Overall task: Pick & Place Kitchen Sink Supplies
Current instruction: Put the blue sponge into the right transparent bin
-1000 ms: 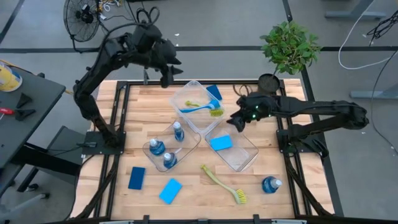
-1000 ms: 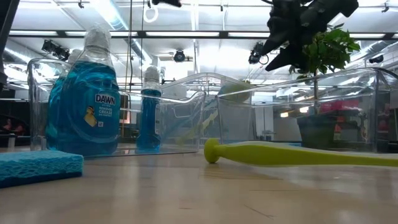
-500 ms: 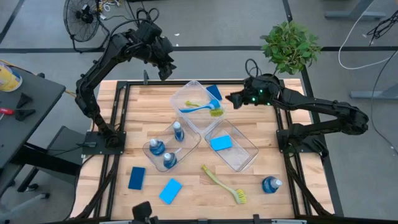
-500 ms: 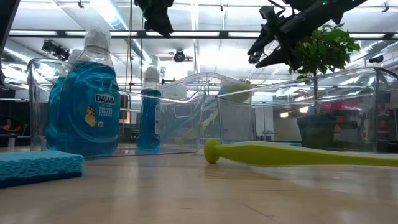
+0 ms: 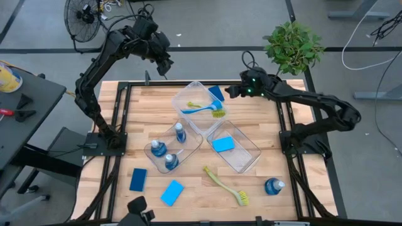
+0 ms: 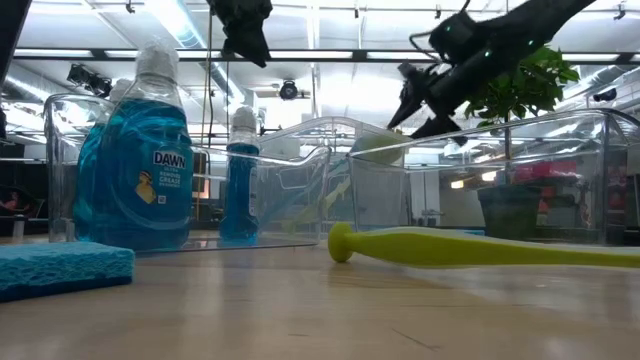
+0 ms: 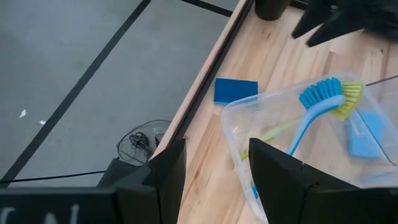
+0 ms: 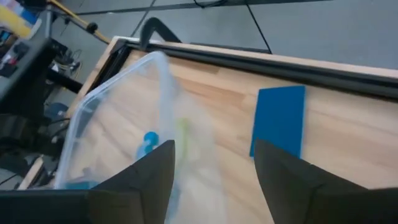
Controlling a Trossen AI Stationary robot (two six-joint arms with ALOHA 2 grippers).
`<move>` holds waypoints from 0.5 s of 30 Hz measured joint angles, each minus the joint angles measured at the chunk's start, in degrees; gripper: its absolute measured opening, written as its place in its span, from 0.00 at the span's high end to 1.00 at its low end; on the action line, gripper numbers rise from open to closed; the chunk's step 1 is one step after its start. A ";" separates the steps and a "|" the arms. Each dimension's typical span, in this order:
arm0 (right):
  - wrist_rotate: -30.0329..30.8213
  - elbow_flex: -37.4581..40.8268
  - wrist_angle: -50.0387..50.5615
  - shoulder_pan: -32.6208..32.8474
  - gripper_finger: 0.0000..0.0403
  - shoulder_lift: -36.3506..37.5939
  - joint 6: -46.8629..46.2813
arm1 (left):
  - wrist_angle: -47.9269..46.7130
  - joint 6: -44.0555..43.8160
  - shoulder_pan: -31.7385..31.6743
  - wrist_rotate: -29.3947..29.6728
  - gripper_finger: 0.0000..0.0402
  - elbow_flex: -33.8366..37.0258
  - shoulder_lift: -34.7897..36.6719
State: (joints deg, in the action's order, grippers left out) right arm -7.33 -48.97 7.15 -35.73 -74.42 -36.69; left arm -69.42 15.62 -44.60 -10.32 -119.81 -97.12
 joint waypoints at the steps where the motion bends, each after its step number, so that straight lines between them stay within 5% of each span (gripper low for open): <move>1: -0.58 0.00 -0.81 -0.79 0.46 -0.85 0.18 | 0.10 0.00 0.00 -0.03 0.55 0.00 0.00; 15: -9.97 -1.81 -11.92 -7.91 0.46 -14.83 -0.40 | 1.00 -2.51 0.20 -0.05 0.55 -0.02 0.00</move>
State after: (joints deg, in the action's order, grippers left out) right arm -17.30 -50.78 -4.76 -43.64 -89.25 -37.09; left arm -68.42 13.10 -44.40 -10.37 -119.83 -97.12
